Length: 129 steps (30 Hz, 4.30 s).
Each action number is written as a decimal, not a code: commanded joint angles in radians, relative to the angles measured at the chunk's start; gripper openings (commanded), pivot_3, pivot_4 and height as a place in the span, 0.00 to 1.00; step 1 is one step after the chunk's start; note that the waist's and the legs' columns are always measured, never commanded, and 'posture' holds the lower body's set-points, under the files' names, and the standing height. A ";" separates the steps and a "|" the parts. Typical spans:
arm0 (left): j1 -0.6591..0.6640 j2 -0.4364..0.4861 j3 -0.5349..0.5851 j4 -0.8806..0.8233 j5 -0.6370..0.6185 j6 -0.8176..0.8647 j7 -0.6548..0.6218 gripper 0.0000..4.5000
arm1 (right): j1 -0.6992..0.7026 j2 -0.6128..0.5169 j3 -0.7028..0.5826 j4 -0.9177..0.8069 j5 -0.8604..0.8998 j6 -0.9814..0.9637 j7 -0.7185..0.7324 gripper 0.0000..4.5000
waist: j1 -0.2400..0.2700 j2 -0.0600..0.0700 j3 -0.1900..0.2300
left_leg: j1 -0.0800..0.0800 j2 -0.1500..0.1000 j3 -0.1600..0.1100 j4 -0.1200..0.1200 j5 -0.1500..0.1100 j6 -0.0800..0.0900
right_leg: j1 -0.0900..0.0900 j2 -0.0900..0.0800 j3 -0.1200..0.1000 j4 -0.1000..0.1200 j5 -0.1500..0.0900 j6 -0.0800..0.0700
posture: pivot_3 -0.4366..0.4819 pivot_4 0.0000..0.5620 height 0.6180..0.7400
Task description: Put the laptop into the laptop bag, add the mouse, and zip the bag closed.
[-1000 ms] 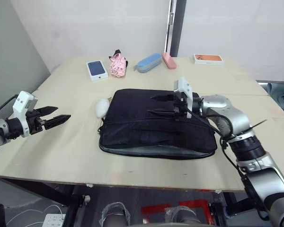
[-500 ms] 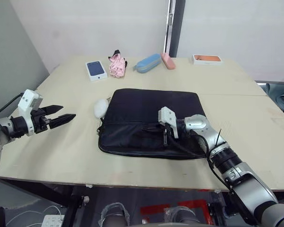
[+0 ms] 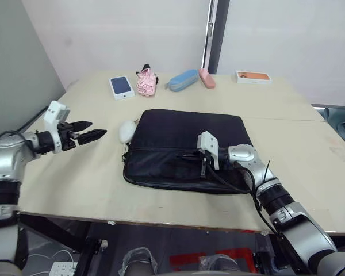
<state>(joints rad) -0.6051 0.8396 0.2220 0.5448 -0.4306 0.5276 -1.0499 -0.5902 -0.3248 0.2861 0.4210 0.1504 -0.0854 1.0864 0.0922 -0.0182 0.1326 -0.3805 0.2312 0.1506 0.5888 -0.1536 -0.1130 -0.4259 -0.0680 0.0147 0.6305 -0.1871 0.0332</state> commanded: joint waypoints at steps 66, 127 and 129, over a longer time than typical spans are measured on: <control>0.648 0.151 0.035 -0.891 -0.076 -0.006 -0.299 0.01 | 0.024 -0.052 0.130 -0.200 -0.114 0.386 -0.059 0.00 | -0.044 0.004 0.003 | -0.001 0.001 -0.002 -0.024 0.000 -0.005 | -0.001 0.001 -0.008 -0.017 -0.006 -0.003 | 0.48 0.27 1.00; 0.093 -0.278 -0.661 -0.650 0.192 -0.282 -0.372 0.65 | -0.010 -0.016 0.129 -0.133 -0.110 0.399 -0.079 0.00 | -0.047 0.007 -0.004 | 0.014 0.000 0.007 -0.024 0.000 -0.005 | 0.006 0.001 0.003 -0.011 -0.006 -0.002 | 0.48 0.27 1.00; 0.101 -0.251 -0.641 -0.694 0.175 -0.245 -0.369 0.81 | -0.011 -0.014 0.129 -0.132 -0.110 0.399 -0.079 0.00 | -0.048 0.007 -0.004 | 0.013 0.000 0.007 -0.024 0.000 -0.005 | 0.006 0.001 0.003 -0.011 -0.006 -0.002 | 0.48 0.27 1.00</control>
<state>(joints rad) -0.5053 0.5730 -0.4566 -0.0855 -0.2246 0.2532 -1.4219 -0.6265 -0.3284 0.3940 0.2208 0.0789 0.2795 1.0157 0.0445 -0.0109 0.1288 -0.3670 0.2312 0.1580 0.5648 -0.1534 -0.1178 -0.4195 -0.0666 0.0177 0.6197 -0.1929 0.0311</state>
